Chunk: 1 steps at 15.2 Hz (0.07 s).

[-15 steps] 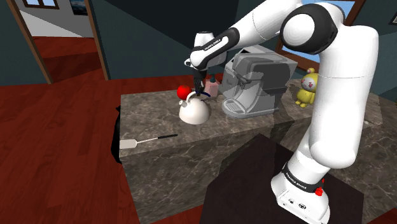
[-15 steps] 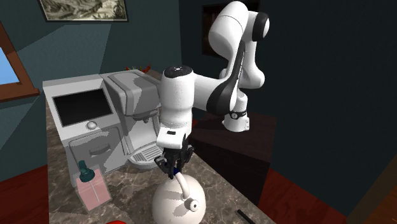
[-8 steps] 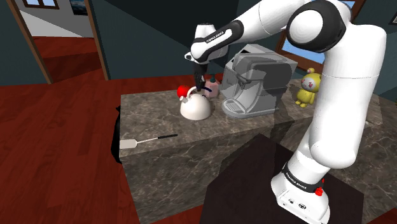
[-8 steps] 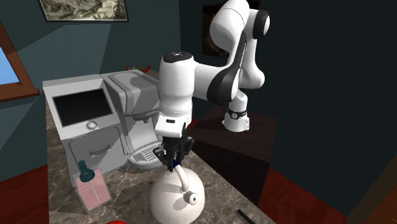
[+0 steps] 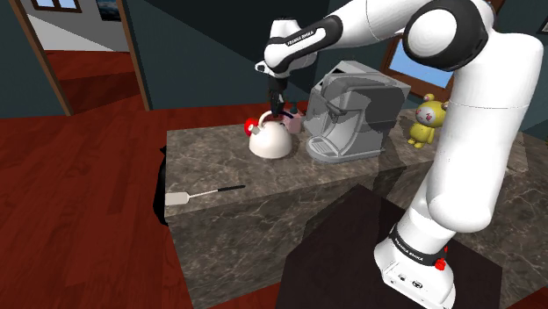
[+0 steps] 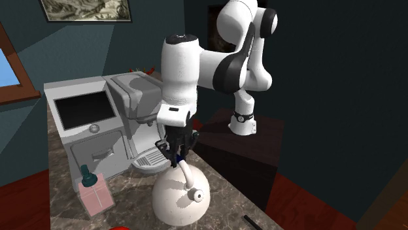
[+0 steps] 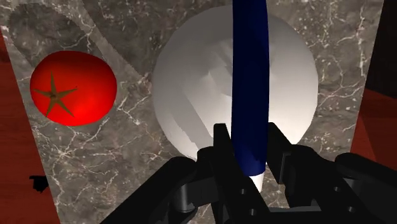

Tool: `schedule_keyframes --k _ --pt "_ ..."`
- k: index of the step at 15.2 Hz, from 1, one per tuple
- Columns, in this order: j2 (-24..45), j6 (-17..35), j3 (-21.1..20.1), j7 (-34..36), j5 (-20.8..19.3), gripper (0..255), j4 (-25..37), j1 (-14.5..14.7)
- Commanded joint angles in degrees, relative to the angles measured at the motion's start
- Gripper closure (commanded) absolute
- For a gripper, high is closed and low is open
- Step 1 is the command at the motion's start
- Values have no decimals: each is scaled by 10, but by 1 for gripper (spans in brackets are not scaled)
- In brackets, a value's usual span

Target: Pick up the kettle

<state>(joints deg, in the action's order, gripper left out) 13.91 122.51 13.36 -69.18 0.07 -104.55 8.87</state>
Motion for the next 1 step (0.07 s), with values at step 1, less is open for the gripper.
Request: schedule_keyframes --k 1 --pt "-2 -4 0 -1 0 255 3 0"
